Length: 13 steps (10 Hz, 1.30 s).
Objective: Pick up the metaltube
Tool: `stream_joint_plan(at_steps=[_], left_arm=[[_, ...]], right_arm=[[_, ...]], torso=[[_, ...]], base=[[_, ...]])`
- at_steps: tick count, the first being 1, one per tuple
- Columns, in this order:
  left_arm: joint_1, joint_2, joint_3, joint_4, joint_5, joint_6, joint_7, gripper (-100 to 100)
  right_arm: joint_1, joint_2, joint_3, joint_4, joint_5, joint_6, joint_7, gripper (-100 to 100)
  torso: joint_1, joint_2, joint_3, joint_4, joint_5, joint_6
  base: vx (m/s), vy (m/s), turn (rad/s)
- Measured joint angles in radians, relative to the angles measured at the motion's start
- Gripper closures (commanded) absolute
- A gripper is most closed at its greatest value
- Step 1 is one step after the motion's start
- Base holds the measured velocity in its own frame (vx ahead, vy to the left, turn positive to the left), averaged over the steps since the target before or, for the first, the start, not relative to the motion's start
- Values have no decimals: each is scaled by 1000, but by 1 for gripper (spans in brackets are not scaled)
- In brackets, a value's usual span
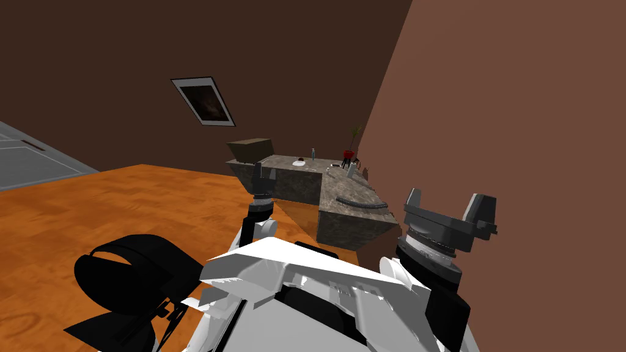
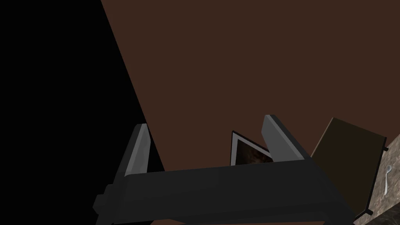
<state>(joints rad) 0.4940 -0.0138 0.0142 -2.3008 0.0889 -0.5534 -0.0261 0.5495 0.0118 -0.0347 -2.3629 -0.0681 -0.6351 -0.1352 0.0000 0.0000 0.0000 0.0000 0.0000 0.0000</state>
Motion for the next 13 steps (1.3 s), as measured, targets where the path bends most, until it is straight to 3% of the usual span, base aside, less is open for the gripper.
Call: stream_joint_plan(at_steps=[3, 7, 13], left_arm=[[0, 0, 0, 0, 0, 0, 0, 0], [0, 0, 0, 0, 0, 0, 0, 0], [0, 0, 0, 0, 0, 0, 0, 0]], right_arm=[[-19, -68, -8, 17, 43, 3, -8, -100], [-70, -173, -15, 78, 162, -4, -24, -100], [-140, -271, -33, 159, 312, -6, -44, -100]], torso=[[-1, 2, 1, 0, 0, 0], [-1, 5, 3, 1, 0, 0], [-1, 3, 2, 1, 0, 0]], base=[[-43, -13, 2], [-67, -15, 12], [-43, -13, 18]])
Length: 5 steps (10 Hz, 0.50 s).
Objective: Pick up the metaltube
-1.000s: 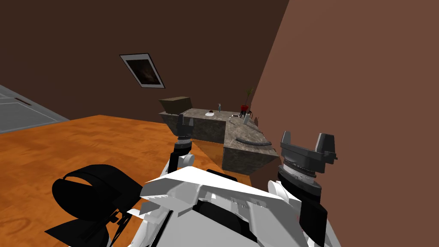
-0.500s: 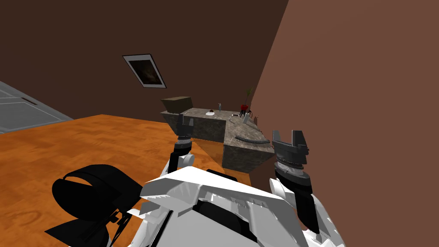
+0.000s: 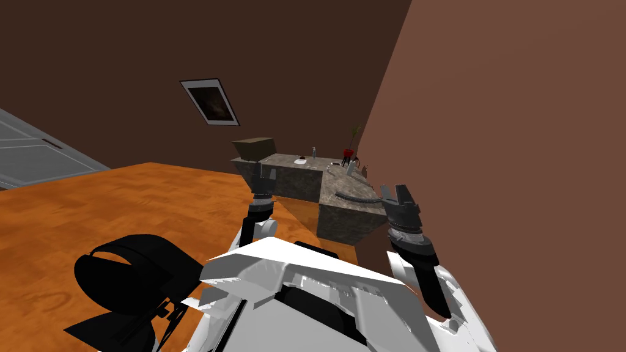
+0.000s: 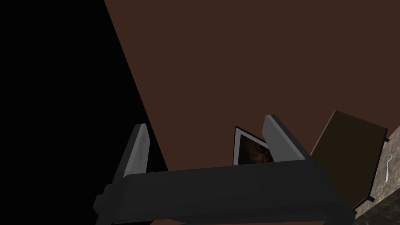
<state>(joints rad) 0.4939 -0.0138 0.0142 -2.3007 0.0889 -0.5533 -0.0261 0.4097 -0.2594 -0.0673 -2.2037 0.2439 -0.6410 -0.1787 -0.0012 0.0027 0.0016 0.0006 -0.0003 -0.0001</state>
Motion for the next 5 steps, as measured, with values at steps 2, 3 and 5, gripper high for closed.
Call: stream_joint_plan(at_steps=[2, 3, 5], left_arm=[[0, 0, 0, 0, 0, 0, 0, 0], [0, 0, 0, 0, 0, 0, 0, 0], [0, 0, 0, 0, 0, 0, 0, 0]], right_arm=[[-29, -31, 1, 32, 53, 0, -3, -100], [-34, -43, -3, 42, 76, -2, -6, -100], [-61, -77, -1, 66, 134, 6, -10, -100]], torso=[[0, 0, 0, 0, 0, 0], [0, 0, 0, 0, 0, 0], [0, 0, 0, 0, 0, 0]], base=[[-51, -14, 30], [-53, -11, 41], [-43, -14, 41]])
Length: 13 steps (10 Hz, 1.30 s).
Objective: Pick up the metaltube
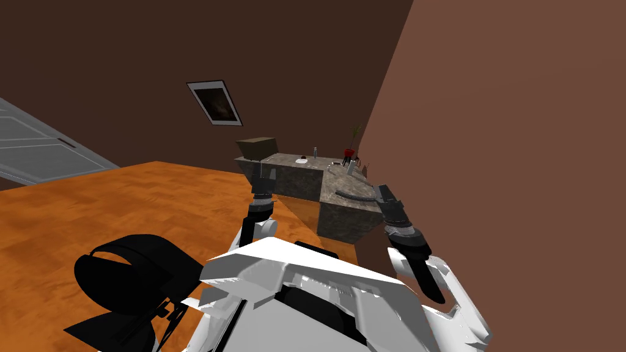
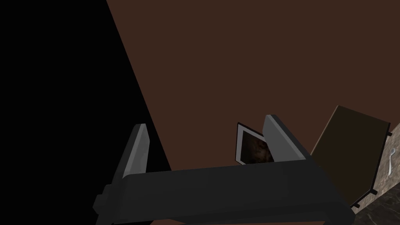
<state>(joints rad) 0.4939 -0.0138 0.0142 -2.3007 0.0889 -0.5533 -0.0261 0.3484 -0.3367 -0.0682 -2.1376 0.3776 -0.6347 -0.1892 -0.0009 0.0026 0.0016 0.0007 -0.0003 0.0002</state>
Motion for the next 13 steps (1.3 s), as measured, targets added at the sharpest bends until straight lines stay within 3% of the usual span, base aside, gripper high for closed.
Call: stream_joint_plan(at_steps=[8, 13], left_arm=[[0, 0, 0, 0, 0, 0, 0, 0], [0, 0, 0, 0, 0, 0, 0, 0]], right_arm=[[-99, -145, -9, 154, 232, -22, -8, -100], [-180, -251, 4, 273, 379, -27, -6, -100]], torso=[[0, 0, 0, 0, 0, 0], [0, -1, 0, 0, 0, 0]], base=[[-44, -12, 56], [-37, -10, 74]])
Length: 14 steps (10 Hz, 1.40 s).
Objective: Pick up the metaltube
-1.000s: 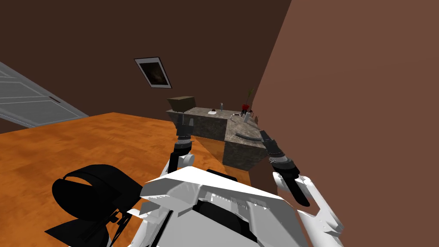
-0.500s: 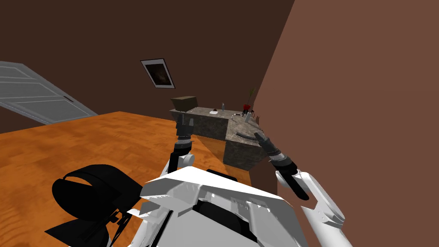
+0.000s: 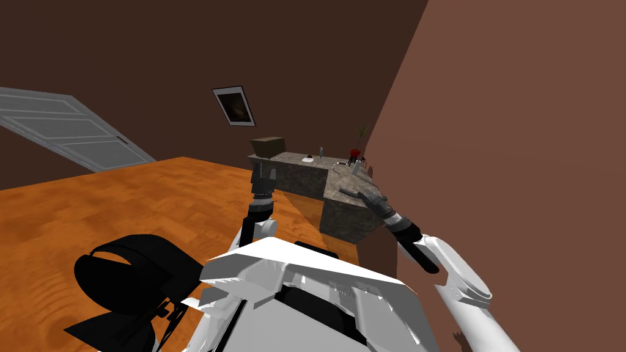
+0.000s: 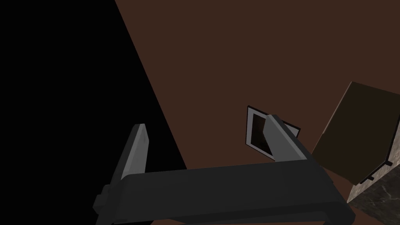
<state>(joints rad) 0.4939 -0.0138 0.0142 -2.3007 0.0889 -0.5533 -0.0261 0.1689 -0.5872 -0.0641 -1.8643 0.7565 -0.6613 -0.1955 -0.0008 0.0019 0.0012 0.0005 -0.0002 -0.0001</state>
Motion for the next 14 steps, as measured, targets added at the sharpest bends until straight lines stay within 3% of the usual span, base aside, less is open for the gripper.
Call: stream_joint_plan(at_steps=[3, 5, 9, 14], left_arm=[[0, 0, 0, 0, 0, 0, 0, 0], [0, 0, 0, 0, 0, 0, 0, 0], [0, 0, 0, 0, 0, 0, 0, 0], [0, 0, 0, 0, 0, 0, 0, 0]], right_arm=[[-34, -50, 8, 66, 86, -11, 10, -100], [-46, -80, 20, 79, 138, 2, 6, -100], [-110, -155, 42, 195, 246, -14, 27, -100], [-150, -249, 62, 307, 365, -32, 54, -100]], torso=[[0, -1, 0, 0, 0, 1], [0, -1, -1, 0, 0, 0], [0, -2, -1, 0, 0, 0], [0, -2, -1, 0, 0, 1]], base=[[-22, -9, 54], [-24, -4, 106], [-19, -9, 106], [-9, -5, 124]])
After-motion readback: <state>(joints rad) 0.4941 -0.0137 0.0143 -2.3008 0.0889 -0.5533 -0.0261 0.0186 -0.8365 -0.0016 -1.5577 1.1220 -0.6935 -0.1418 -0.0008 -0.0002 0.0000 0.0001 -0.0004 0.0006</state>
